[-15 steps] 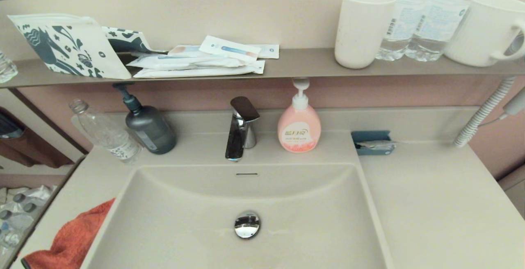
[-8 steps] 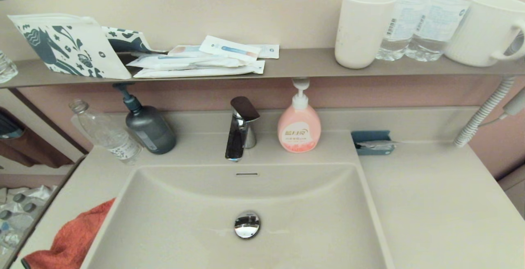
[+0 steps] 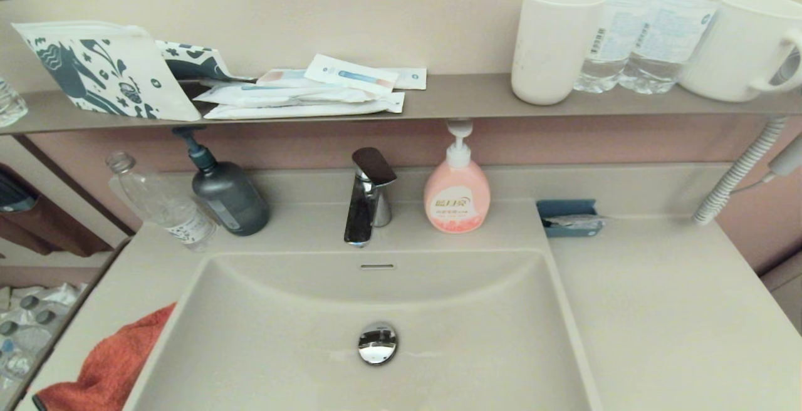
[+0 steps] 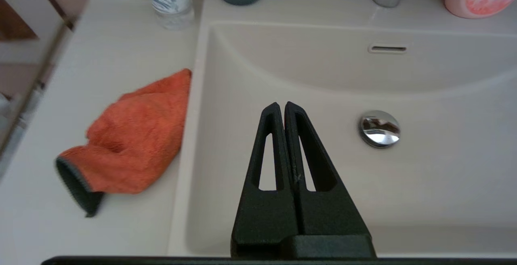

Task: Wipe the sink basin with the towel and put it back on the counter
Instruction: Pick up the cloth

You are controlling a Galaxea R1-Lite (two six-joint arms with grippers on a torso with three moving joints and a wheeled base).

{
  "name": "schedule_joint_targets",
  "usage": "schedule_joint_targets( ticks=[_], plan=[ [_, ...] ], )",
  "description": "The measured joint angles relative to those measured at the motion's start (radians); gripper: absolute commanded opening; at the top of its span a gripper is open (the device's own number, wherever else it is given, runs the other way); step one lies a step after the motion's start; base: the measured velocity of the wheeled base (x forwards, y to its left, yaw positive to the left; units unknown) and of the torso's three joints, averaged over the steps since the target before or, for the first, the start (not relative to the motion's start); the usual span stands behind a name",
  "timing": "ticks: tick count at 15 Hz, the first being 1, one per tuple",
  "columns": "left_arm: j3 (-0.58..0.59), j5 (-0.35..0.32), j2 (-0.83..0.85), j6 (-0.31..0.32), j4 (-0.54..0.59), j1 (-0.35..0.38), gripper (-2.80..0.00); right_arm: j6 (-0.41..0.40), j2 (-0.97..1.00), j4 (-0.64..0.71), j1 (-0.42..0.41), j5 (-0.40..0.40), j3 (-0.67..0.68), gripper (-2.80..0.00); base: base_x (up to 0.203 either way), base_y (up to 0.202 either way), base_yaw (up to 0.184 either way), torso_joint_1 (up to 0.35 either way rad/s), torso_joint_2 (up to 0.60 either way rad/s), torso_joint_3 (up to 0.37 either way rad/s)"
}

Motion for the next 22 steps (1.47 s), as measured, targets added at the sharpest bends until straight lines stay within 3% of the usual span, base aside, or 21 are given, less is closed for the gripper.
schedule_joint_targets(
  ticks=[4,6,7,9,12,14,19,20,22],
  plan=[
    [-0.068,0.000,0.319,-0.040,-0.086,-0.017,-2.80,0.000,0.000,0.000,0.000,0.000,0.000,-2.80,0.000,0.000,0.000,0.000,0.00,0.000],
    [-0.086,-0.007,0.505,-0.053,-0.152,0.022,-2.80,0.000,0.000,0.000,0.000,0.000,0.000,-2.80,0.000,0.000,0.000,0.000,0.00,0.000],
    [-0.095,-0.023,0.585,-0.054,-0.180,0.060,-2.80,0.000,0.000,0.000,0.000,0.000,0.000,-2.80,0.000,0.000,0.000,0.000,0.00,0.000],
    [-0.114,-0.103,0.731,-0.018,-0.226,0.206,-2.80,0.000,0.000,0.000,0.000,0.000,0.000,-2.80,0.000,0.000,0.000,0.000,0.00,0.000],
    [-0.141,-0.284,0.869,0.106,-0.230,0.442,-2.80,0.000,0.000,0.000,0.000,0.000,0.000,-2.80,0.000,0.000,0.000,0.000,0.00,0.000],
    [-0.152,-0.352,0.916,0.167,-0.157,0.495,-2.80,0.000,0.000,0.000,0.000,0.000,0.000,-2.80,0.000,0.000,0.000,0.000,0.00,0.000],
    [-0.186,-0.392,1.002,0.204,-0.129,0.577,-2.80,0.000,0.001,0.000,0.000,0.000,0.000,-2.80,0.000,0.000,0.000,0.000,0.00,0.000],
    [-0.196,-0.401,1.026,0.206,-0.133,0.605,0.00,0.000,0.001,0.000,0.000,0.000,0.000,-2.80,0.000,0.000,0.000,0.000,0.00,0.000],
    [-0.224,-0.408,1.065,0.207,-0.136,0.668,0.00,0.000,0.001,0.000,0.000,0.000,0.000,-2.80,0.000,0.000,0.000,0.000,0.00,0.000]
  ],
)
